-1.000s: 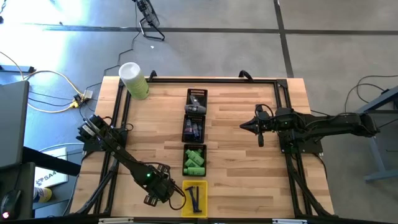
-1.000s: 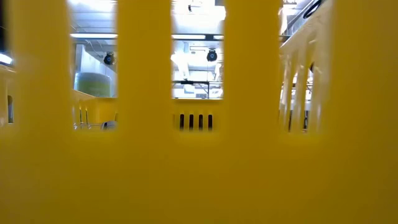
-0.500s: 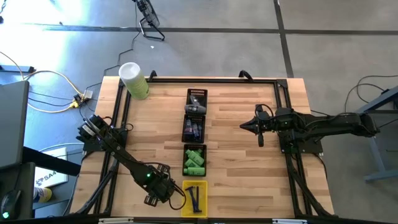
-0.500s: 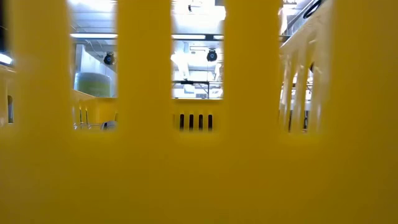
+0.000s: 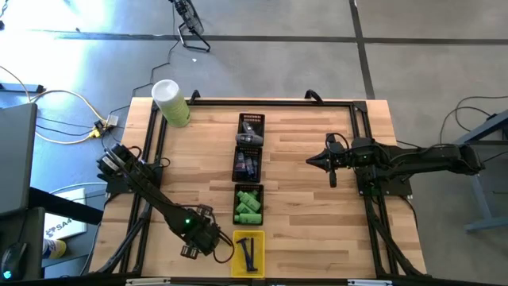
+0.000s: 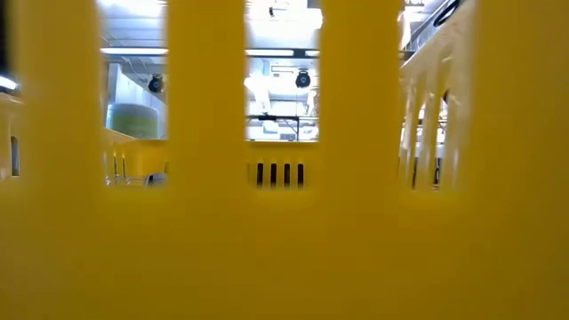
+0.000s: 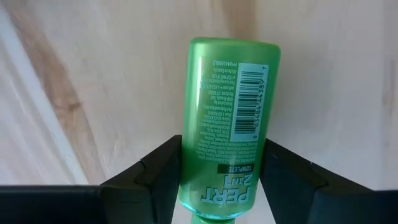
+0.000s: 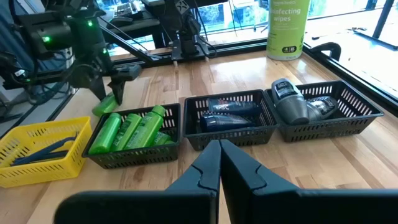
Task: Pick & Place Travel size toiletries
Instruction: Put the green shampoo bottle into the bottom black bin
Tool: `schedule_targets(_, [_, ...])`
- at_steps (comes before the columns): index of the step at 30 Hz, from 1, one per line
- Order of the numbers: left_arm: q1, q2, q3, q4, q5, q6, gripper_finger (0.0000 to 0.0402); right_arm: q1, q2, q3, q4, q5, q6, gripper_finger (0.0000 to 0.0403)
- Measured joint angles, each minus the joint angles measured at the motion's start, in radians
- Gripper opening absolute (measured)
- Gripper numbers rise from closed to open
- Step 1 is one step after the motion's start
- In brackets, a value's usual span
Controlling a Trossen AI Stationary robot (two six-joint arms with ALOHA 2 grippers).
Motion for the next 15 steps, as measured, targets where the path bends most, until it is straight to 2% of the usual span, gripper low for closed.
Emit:
schedule_targets(6, [0.001, -0.044, 0.001, -0.029, -0.029, -0.021, 0.0186, 0.000, 0.000, 0.000, 0.000, 0.000, 0.000, 0.0002])
schedule_targets(15, [0.043, -0.160, 0.004, -0.044, -0.142, -0.063, 0.0186, 0.000, 0.000, 0.000, 0.000, -0.010, -0.006, 0.0002])
